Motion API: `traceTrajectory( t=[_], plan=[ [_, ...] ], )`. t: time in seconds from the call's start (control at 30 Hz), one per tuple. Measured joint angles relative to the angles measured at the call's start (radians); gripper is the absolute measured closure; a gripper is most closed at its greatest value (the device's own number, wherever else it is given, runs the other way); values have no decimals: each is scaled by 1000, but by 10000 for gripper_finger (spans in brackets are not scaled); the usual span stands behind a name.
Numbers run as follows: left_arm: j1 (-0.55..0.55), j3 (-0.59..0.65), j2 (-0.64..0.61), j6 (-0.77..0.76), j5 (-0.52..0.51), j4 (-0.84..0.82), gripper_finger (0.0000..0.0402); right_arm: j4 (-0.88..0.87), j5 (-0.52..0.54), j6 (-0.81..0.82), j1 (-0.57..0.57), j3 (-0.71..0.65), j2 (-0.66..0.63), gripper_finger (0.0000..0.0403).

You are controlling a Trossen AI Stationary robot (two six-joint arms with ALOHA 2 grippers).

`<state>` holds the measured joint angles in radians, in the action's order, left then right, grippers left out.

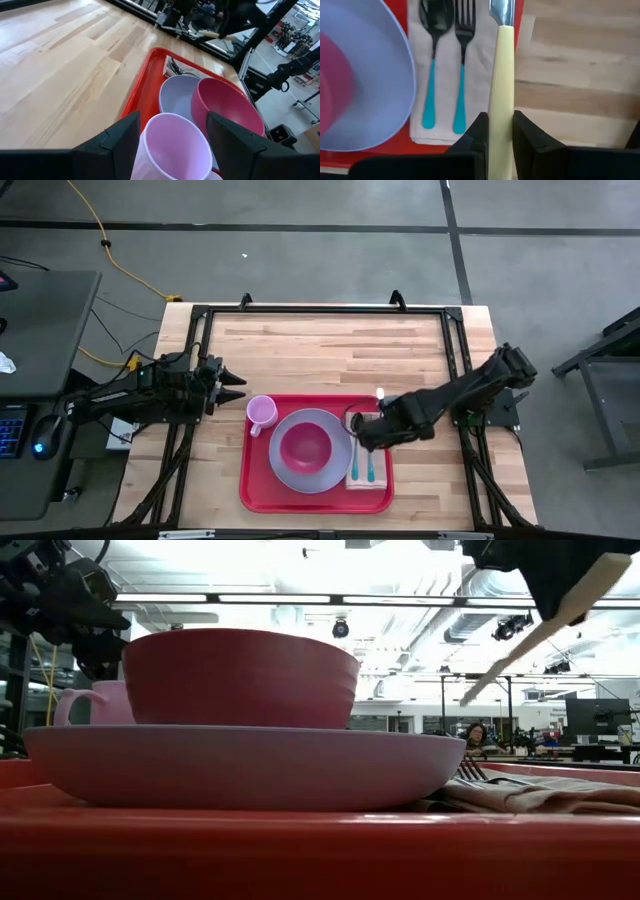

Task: Set up tray
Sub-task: Put the yellow knife on the brown napkin to the right of the blue fork

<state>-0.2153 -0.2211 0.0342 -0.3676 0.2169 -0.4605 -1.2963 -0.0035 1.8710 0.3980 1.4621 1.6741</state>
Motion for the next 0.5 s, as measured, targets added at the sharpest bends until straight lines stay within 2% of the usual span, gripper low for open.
traceTrajectory(
  t=[0.3,0.5],
  plan=[
    [0,0,0,0,-2,-14,147,123,-52,46,38,0,113,370],
    [0,0,0,7,-2,-15,147,142,-83,84,60,0,154,370]
  ],
)
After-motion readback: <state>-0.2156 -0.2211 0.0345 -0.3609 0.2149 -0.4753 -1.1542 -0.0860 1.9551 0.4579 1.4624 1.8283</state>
